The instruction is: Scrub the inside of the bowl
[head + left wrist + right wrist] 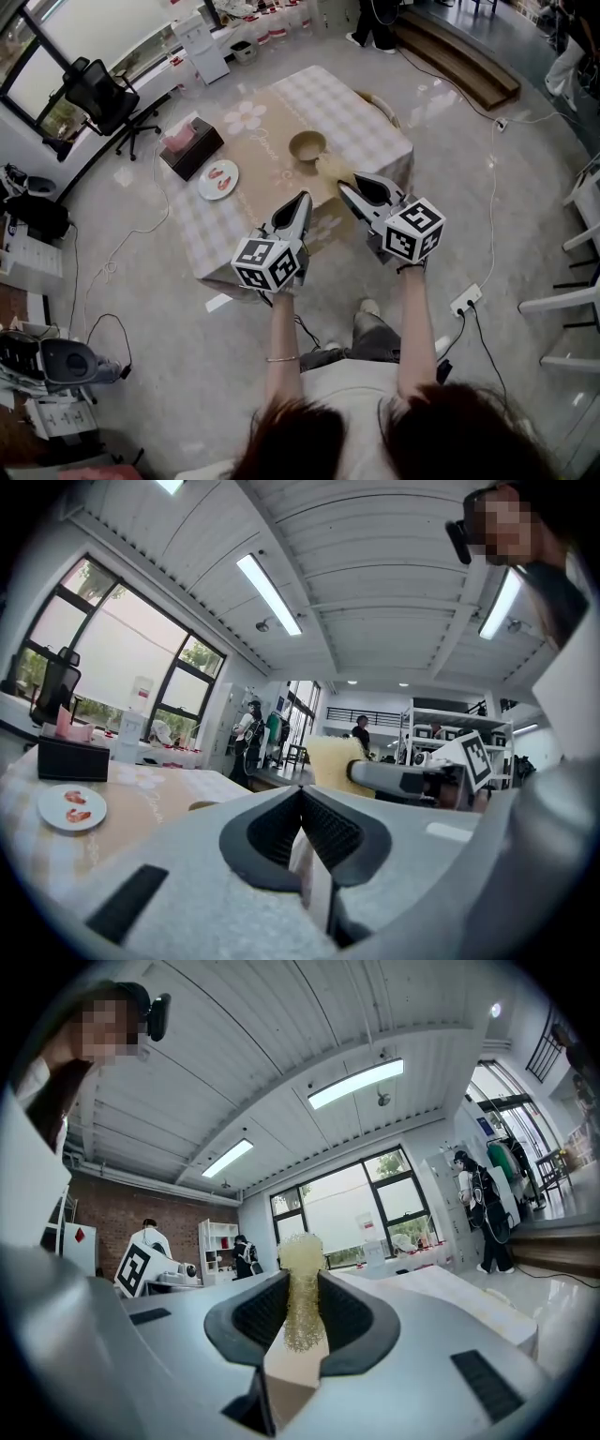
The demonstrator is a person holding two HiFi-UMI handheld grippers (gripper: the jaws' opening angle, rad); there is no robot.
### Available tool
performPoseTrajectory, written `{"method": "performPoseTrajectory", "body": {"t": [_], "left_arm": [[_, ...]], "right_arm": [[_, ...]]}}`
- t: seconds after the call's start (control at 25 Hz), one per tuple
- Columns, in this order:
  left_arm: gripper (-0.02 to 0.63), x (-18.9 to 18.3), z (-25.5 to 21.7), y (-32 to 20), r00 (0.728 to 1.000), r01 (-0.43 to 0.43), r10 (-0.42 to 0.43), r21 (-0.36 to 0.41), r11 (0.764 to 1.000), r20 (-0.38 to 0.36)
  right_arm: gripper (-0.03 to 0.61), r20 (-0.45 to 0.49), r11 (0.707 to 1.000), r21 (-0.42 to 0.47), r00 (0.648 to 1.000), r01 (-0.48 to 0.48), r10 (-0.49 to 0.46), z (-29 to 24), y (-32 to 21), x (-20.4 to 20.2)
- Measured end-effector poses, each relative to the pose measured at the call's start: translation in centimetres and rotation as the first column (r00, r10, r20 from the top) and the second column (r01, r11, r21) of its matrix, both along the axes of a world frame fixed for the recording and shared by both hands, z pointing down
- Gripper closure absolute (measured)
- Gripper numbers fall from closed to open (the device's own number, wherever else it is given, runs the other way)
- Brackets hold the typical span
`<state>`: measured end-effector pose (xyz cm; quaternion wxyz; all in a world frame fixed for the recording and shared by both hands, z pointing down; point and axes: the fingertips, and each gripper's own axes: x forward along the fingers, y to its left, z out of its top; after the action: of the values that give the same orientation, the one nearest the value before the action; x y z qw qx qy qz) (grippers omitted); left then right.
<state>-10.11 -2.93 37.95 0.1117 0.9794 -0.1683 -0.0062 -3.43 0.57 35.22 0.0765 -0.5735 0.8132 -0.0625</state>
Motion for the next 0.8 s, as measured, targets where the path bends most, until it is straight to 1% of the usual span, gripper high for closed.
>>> {"method": "performPoseTrajectory", "body": {"t": [0.2, 0.28, 0.48, 0.64, 0.8], "left_arm": [[0.603, 1.7, -0.7, -1.6, 0.999, 0.049, -0.049, -0.003, 0.999, 0.004], [0.603, 2.0, -0.7, -2.4, 0.997, 0.073, -0.073, -0.006, 0.997, 0.003], [0.603, 2.5, -1.2, -3.9, 0.989, 0.145, -0.145, -0.013, 0.989, 0.003], [0.603, 2.5, 0.1, -5.0, 0.978, 0.208, -0.207, -0.028, 0.978, 0.023], [0.603, 3.0, 1.0, -5.2, 0.971, 0.238, -0.237, -0.036, 0.971, 0.04]], "right_arm": [[0.5, 0.004, 1.0, 0.003, 1.0, 0.008, -0.008, -1.1, -2.3, 2.9], [0.5, 0.006, 1.0, 0.002, 1.0, 0.026, -0.026, -1.4, -3.4, 3.7], [0.5, 0.003, 0.996, -0.02, 0.996, 0.089, -0.089, -1.3, -5.4, 4.5], [0.5, 0.025, 0.99, -0.025, 0.99, 0.141, -0.141, -0.7, -7.1, 4.7], [0.5, 0.047, 0.984, -0.034, 0.983, 0.177, -0.175, 0.2, -7.8, 5.0]]}}
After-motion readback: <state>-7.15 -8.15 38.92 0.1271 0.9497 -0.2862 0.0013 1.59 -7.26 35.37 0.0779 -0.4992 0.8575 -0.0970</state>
